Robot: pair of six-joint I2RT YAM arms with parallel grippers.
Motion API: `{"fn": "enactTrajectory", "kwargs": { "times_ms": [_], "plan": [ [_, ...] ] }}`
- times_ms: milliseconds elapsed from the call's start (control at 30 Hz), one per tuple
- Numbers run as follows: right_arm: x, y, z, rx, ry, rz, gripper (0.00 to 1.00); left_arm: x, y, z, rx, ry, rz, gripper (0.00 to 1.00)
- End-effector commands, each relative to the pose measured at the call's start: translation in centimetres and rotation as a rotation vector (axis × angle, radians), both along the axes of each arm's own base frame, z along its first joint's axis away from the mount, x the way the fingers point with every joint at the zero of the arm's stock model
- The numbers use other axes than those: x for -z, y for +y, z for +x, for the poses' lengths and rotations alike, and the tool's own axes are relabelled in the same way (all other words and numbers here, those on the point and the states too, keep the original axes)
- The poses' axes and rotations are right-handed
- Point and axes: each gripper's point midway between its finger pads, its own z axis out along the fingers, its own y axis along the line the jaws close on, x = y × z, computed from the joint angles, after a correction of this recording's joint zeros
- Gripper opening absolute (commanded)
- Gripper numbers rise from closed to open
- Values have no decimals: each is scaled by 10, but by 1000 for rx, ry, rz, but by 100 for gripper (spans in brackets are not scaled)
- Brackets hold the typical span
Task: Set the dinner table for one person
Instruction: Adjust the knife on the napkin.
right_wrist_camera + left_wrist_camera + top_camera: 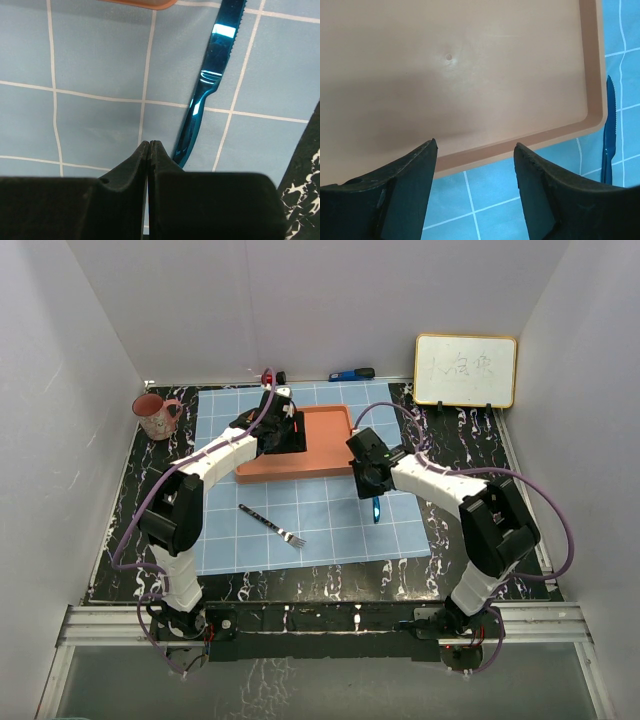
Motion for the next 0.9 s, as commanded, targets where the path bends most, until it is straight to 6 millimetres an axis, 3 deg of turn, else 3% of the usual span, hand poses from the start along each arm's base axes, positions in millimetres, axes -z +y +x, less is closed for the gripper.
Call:
{"fn": "enactTrajectory", "kwargs": {
  "times_ms": [0,300,867],
  "plan": [
    [1,13,7,-2,-24,64,0,-31,1,0,-6,-63,-39,62],
    [22,15,4,-9,10,55,0,-28,1,0,-9,-54,-35,62],
    [39,-11,-10,23,46,-51,0,-28,4,0,-20,-54,-26,65]
  ]
}}
